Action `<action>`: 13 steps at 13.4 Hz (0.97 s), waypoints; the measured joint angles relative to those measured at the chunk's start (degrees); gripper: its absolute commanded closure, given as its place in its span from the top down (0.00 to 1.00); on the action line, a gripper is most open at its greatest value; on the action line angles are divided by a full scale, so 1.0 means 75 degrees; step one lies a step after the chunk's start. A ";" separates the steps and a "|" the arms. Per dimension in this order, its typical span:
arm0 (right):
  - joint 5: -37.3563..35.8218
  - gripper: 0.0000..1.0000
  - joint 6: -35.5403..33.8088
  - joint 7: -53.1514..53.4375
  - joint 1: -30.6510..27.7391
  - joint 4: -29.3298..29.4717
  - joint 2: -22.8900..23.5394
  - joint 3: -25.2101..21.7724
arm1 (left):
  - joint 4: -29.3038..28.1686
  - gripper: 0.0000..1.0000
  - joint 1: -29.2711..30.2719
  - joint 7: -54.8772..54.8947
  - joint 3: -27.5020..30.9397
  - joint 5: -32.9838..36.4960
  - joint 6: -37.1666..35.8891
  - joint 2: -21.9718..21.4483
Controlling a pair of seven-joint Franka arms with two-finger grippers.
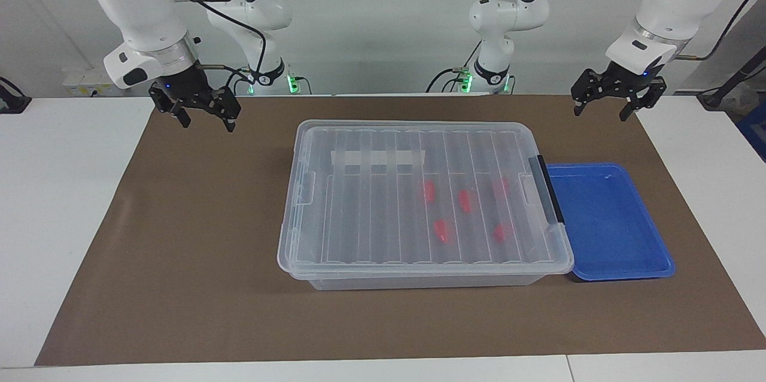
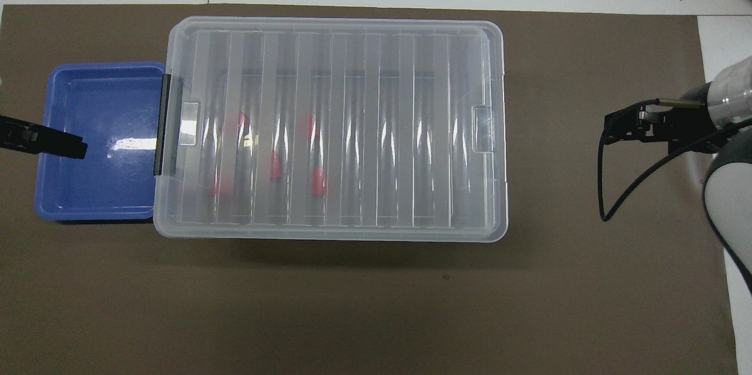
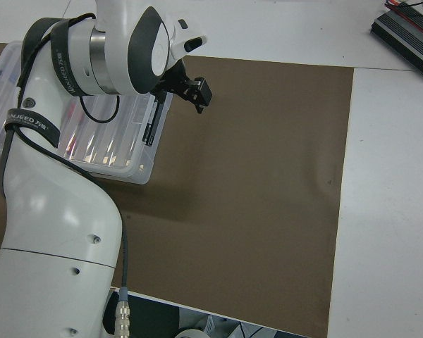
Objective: Place red block in blue tray from box
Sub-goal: 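Move the right gripper toward the clear box lid edge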
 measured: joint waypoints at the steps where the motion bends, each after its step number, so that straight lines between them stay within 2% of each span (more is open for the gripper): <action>1: 0.0000 1.00 0.0016 0.0000 -0.0008 0.0000 0.0000 -0.0001 | 0.0000 1.00 0.0000 0.0000 0.0000 0.0000 0.0000 0.0000; 8: 0.0000 0.97 0.0380 0.0000 -0.0006 -0.0102 0.0002 0.0001 | 0.0000 1.00 0.0000 0.0000 0.0000 0.0000 0.0000 0.0000; 13: 0.0001 0.96 0.1518 0.0136 0.0402 -0.0667 0.0194 0.0015 | 0.0000 1.00 0.0000 0.0000 0.0000 0.0000 0.0000 0.0000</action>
